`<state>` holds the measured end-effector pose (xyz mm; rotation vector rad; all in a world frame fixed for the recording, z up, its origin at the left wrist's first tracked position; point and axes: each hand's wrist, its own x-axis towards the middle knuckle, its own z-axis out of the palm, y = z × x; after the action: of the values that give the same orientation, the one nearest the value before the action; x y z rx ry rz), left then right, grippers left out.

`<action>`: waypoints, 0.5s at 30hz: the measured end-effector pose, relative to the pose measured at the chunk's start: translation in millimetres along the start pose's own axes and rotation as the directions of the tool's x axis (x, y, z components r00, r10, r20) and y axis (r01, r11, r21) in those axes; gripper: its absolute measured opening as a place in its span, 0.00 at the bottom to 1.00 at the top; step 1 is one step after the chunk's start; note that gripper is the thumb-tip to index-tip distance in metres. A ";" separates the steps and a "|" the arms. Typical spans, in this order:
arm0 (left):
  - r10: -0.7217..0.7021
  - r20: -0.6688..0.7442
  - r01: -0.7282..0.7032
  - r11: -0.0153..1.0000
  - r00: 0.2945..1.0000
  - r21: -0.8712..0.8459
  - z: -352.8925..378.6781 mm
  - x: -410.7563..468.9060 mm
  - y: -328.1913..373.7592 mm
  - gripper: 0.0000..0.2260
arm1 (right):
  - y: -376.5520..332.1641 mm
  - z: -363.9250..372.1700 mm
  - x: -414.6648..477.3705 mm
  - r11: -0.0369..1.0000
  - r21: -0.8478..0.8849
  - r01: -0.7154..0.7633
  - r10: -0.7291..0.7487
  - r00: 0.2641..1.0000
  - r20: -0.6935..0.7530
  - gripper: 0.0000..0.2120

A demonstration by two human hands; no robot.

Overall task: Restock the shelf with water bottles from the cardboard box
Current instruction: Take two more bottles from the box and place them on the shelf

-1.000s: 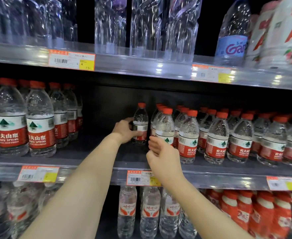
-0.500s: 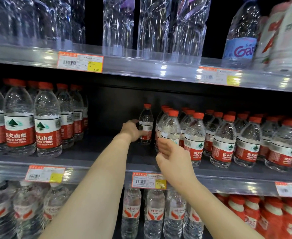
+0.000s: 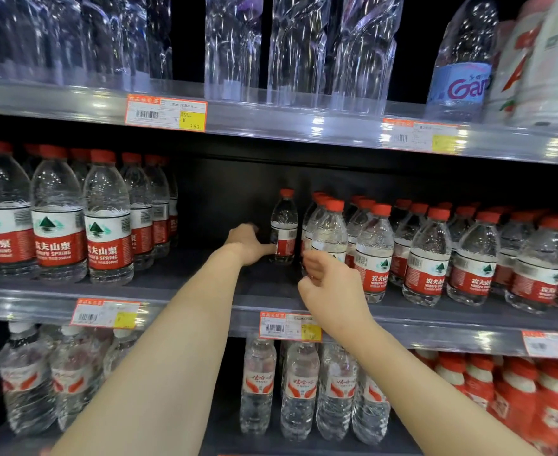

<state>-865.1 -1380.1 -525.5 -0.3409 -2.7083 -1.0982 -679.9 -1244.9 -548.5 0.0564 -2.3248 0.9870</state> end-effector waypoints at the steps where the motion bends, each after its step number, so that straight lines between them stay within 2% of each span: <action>1: 0.000 -0.005 0.000 1.000 1.000 0.012 -1.9 -3.1 -0.2 0.39 | -0.9 -0.3 -1.7 1.000 -0.001 0.000 0.000 1.000 0.001 0.26; 7: -0.006 -0.017 0.008 0.995 1.000 0.099 -20.2 -29.8 2.5 0.30 | -5.6 -10.8 -13.7 0.999 -0.053 0.010 -0.008 1.000 0.030 0.26; 12: 0.035 -0.054 -0.028 0.990 0.998 0.136 -38.5 -65.4 1.7 0.28 | -14.9 -26.9 -23.2 0.993 -0.119 -0.005 0.012 0.998 0.056 0.27; 15: 0.055 -0.041 -0.043 0.969 0.998 0.244 -50.7 -94.1 -2.4 0.28 | -24.6 -35.1 -33.1 0.990 -0.139 -0.022 0.036 0.995 0.097 0.29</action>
<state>-771.2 -1430.4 -516.5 -0.3347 -2.7350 -0.7402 -628.3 -1245.5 -531.9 0.0163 -2.4853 0.8528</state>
